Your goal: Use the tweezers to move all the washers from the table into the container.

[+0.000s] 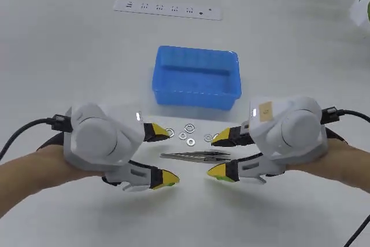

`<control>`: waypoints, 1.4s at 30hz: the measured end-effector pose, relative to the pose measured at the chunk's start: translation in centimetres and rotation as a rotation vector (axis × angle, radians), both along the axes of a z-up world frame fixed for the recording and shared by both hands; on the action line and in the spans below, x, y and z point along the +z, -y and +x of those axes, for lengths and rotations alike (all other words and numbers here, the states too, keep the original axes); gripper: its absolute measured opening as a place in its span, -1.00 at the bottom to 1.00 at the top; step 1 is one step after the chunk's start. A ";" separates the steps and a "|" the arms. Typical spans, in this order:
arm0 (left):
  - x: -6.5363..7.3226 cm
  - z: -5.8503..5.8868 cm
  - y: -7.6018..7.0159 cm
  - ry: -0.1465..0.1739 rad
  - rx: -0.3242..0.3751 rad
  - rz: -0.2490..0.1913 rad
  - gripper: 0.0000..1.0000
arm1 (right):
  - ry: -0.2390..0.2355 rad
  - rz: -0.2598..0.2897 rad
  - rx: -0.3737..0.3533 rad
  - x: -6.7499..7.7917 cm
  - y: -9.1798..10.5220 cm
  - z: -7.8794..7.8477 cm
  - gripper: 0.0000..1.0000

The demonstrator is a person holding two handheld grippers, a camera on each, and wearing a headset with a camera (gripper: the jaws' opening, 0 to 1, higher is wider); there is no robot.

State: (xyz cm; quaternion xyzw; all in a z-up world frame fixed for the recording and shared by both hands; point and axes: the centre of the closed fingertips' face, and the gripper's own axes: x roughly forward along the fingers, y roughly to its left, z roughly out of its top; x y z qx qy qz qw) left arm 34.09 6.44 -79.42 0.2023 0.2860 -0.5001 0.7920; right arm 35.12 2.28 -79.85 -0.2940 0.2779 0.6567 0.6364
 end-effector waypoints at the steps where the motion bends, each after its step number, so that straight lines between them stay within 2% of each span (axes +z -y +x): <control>1: -0.3 0.0 0.0 -0.003 -0.007 0.010 -0.01 | 0.001 -0.005 0.000 -0.2 0.0 0.0 -0.37; 7: -0.9 0.2 -0.1 -0.008 -0.023 0.035 -0.13 | 0.002 -0.040 0.032 -1.0 0.1 0.0 -0.43; 8: -1.0 0.3 -0.2 -0.015 -0.025 0.042 -0.15 | 0.016 -0.027 0.045 -0.8 -0.1 0.1 -0.44; 9: -1.2 0.2 -0.3 -0.026 -0.031 0.047 -0.18 | 0.006 -0.036 0.037 -0.9 0.0 0.2 -0.46; 11: -1.0 0.3 0.0 -0.045 -0.024 0.026 -0.28 | 0.000 -0.033 0.035 -0.8 -0.1 0.3 -0.50; 13: -1.0 0.4 0.2 -0.038 -0.031 0.026 -0.30 | 0.016 -0.033 0.048 -0.8 0.0 0.4 -0.55; 19: -0.9 0.9 0.9 -0.028 -0.039 0.012 -0.38 | 0.022 -0.025 0.078 -0.8 -0.1 -0.2 -0.65; 21: -0.9 1.1 1.2 -0.030 -0.052 0.016 -0.50 | 0.032 -0.030 0.095 -0.8 -0.1 -0.5 -0.74; 25: -1.0 1.2 1.4 -0.034 -0.080 0.041 -0.61 | 0.038 -0.037 0.096 -0.8 -0.2 -0.4 -0.78; 27: -1.1 1.1 1.4 -0.039 -0.093 0.050 -0.75 | 0.030 -0.035 0.088 -0.8 -0.2 -0.4 -0.78; 28: -1.0 1.3 1.4 -0.029 -0.093 0.059 -0.82 | 0.028 -0.036 0.086 -0.9 -0.2 -0.4 -0.79; 30: -1.1 1.4 1.4 -0.054 -0.087 0.065 -0.83 | 0.030 -0.040 0.084 -0.9 -0.1 -0.3 -0.80; 34: -1.1 1.1 1.4 -0.052 -0.114 0.078 -0.86 | 0.035 -0.040 0.072 -0.9 -0.2 -0.2 -0.83; 36: -1.1 1.0 1.4 -0.066 -0.112 0.077 -0.87 | 0.034 -0.030 0.057 -0.9 -0.2 -0.1 -0.82; 38: -1.1 0.9 1.5 -0.066 -0.116 0.084 -0.87 | 0.034 -0.027 0.051 -0.9 -0.2 -0.1 -0.82; 39: -1.0 0.7 1.6 -0.069 -0.118 0.095 -0.87 | 0.047 -0.029 0.056 -0.9 -0.3 -0.2 -0.82; 41: -0.5 0.6 1.5 -0.051 -0.137 0.110 -0.88 | 0.080 -0.040 0.074 -0.9 -0.3 -0.2 -0.83; 42: -0.1 0.6 1.5 -0.027 -0.150 0.115 -0.88 | 0.095 -0.045 0.084 -0.9 -0.3 -0.3 -0.83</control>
